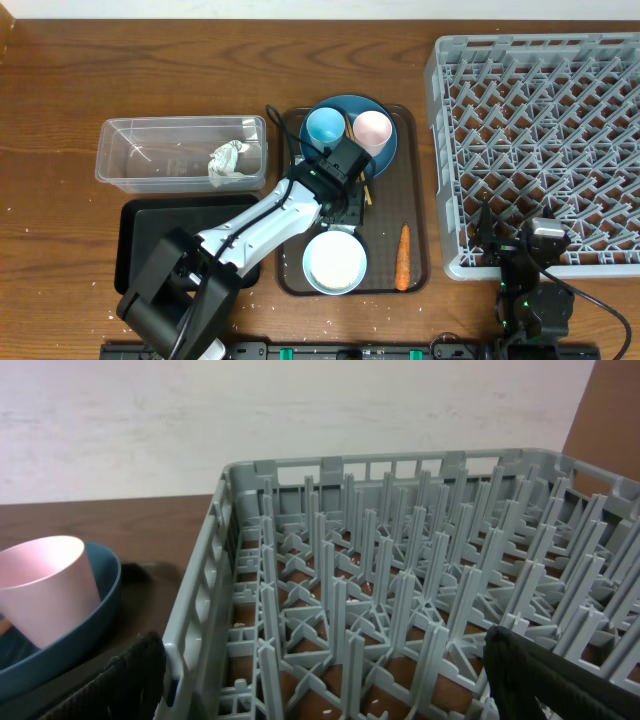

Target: Sort waste into correct bins and load items into the dishwasher rack

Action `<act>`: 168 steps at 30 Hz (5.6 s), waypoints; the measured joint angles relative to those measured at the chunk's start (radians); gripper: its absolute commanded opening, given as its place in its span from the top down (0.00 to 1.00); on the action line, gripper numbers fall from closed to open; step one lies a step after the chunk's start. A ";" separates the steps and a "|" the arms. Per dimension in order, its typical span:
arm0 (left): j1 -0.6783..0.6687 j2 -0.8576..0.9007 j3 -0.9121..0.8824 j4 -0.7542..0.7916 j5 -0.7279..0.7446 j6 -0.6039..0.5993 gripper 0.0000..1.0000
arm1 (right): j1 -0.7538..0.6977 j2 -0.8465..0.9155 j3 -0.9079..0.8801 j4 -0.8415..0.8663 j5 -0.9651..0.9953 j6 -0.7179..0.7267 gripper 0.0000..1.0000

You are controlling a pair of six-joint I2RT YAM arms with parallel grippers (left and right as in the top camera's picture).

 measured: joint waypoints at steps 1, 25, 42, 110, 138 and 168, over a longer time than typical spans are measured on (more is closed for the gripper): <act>0.000 0.000 -0.006 0.003 0.000 0.000 0.42 | 0.000 0.000 0.000 0.000 0.000 0.000 0.01; 0.000 0.080 -0.031 0.057 0.014 -0.012 0.86 | 0.000 0.000 0.000 0.000 0.000 0.000 0.01; 0.000 -0.095 -0.031 -0.042 0.014 -0.014 0.94 | 0.000 0.000 0.000 0.000 0.000 0.000 0.01; 0.476 -0.476 -0.031 -0.229 -0.008 -0.003 0.51 | 0.000 0.000 0.000 0.000 0.000 0.000 0.01; 0.157 -0.207 -0.031 -0.166 -0.066 -0.330 0.52 | 0.000 0.000 0.000 0.000 0.000 0.000 0.01; 0.157 -0.001 -0.031 0.005 -0.125 -0.317 0.53 | 0.000 0.000 0.000 0.000 0.000 0.000 0.01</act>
